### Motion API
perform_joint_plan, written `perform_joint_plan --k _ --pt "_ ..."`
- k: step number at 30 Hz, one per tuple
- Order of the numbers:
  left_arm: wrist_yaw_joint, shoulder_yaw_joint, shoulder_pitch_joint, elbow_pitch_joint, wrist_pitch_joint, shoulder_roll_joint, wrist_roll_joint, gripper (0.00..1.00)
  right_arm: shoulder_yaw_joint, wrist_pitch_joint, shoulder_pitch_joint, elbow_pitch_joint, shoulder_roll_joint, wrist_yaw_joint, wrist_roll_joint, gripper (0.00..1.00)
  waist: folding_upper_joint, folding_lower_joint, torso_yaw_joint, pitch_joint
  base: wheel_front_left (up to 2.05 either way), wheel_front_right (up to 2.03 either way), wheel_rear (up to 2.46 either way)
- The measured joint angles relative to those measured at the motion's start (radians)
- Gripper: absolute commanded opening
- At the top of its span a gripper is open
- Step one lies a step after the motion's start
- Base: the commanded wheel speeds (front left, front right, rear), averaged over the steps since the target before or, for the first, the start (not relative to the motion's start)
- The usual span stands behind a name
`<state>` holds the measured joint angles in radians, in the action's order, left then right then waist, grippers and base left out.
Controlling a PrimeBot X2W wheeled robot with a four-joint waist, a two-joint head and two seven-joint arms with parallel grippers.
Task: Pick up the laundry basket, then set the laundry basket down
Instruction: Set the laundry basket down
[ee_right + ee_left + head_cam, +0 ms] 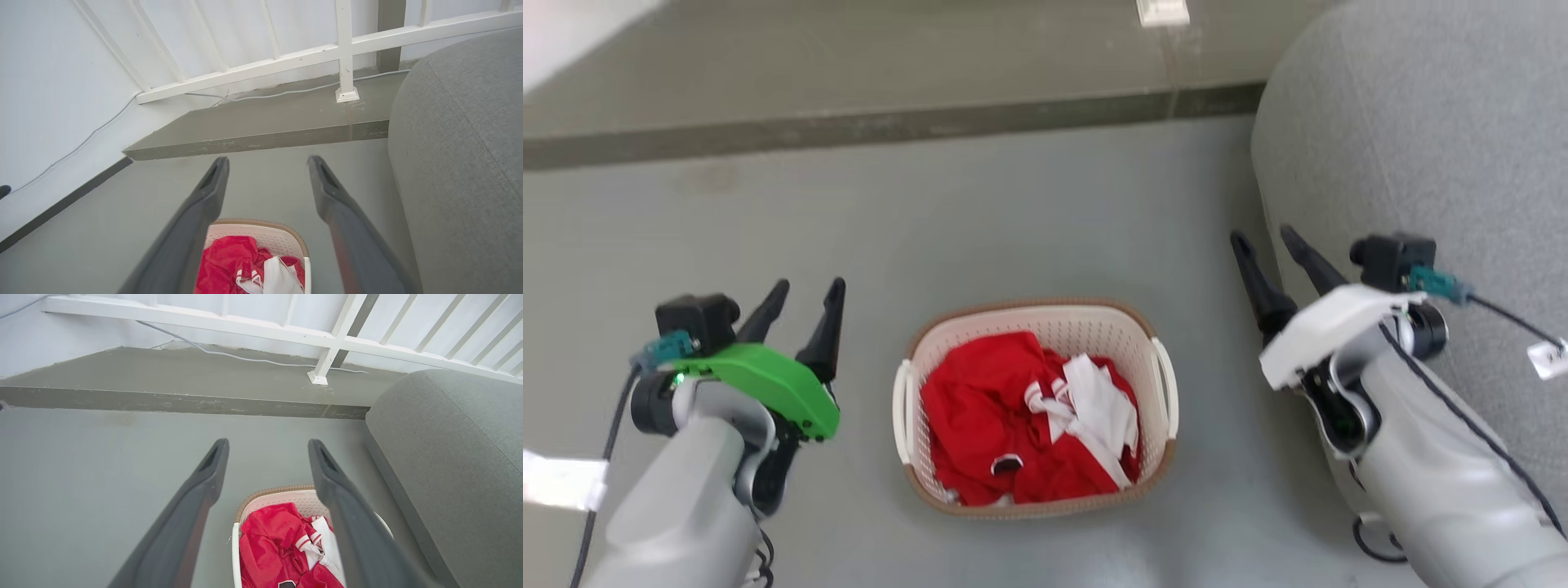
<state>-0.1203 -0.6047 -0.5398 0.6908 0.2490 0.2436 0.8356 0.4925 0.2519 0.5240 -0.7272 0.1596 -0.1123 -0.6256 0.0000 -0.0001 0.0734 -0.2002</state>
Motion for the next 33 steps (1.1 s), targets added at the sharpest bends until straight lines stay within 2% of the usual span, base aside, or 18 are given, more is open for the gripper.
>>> perform_joint_plan --k 5,13,17,21,33 --pt "0.026 0.054 0.057 -0.082 0.0 0.0 -0.063 1.0 -0.023 0.0 -0.07 0.059 0.012 0.011 0.039 1.0 0.0 0.0 -0.015 0.06 0.0 0.0 0.0" --pt "0.066 0.148 0.181 -0.188 0.002 -0.007 -0.133 1.0 -0.114 0.0 -0.156 0.163 0.013 0.053 0.081 1.0 0.0 0.0 -0.028 0.131 0.0 0.0 0.0" --pt "0.085 0.183 0.233 -0.235 0.002 -0.011 -0.18 1.0 -0.139 0.0 -0.202 0.196 0.013 0.054 0.097 1.0 0.0 0.0 -0.031 0.157 0.0 0.0 0.0" --pt "0.094 0.229 0.266 -0.293 0.003 -0.021 -0.196 1.0 -0.172 0.0 -0.237 0.236 0.012 0.071 0.119 1.0 0.0 0.0 -0.032 0.175 0.0 0.0 0.0" --pt "0.093 0.289 0.368 -0.365 0.003 -0.058 -0.24 1.0 -0.217 0.0 -0.312 0.296 -0.004 0.071 0.161 1.0 0.0001 0.0 -0.036 0.186 0.0 0.0 0.0"
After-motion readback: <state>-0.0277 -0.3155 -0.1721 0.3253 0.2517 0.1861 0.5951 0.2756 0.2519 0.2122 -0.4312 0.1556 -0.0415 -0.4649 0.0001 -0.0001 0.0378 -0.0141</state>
